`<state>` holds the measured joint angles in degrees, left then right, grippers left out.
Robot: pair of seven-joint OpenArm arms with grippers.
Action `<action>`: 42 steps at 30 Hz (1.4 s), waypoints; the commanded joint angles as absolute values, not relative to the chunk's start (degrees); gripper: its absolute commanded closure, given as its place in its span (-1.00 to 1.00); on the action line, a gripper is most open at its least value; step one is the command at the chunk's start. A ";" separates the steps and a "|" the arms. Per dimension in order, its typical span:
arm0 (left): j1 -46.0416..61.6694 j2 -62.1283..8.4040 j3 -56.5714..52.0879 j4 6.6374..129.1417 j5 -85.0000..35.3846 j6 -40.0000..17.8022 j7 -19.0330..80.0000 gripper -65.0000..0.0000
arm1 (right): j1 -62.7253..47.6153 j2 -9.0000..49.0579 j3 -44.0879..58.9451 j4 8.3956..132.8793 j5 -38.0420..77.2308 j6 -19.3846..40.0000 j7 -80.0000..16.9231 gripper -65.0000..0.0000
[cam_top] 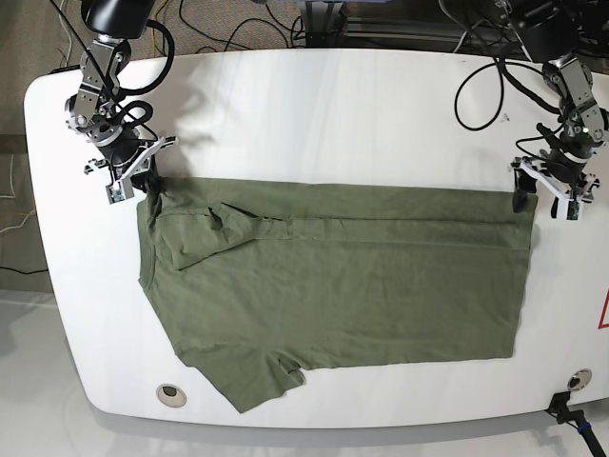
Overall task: Fold the T-shirt properly
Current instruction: 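Lower both grippers and pinch the folded edge of the shirt, then drag the folded shirt toward the robot with both grippers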
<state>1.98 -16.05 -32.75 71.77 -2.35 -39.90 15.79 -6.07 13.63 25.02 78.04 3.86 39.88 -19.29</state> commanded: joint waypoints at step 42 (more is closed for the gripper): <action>6.81 -16.75 -30.20 73.01 -3.38 -40.00 14.64 1.00 | -15.25 12.18 25.45 90.59 4.53 40.00 -18.86 1.00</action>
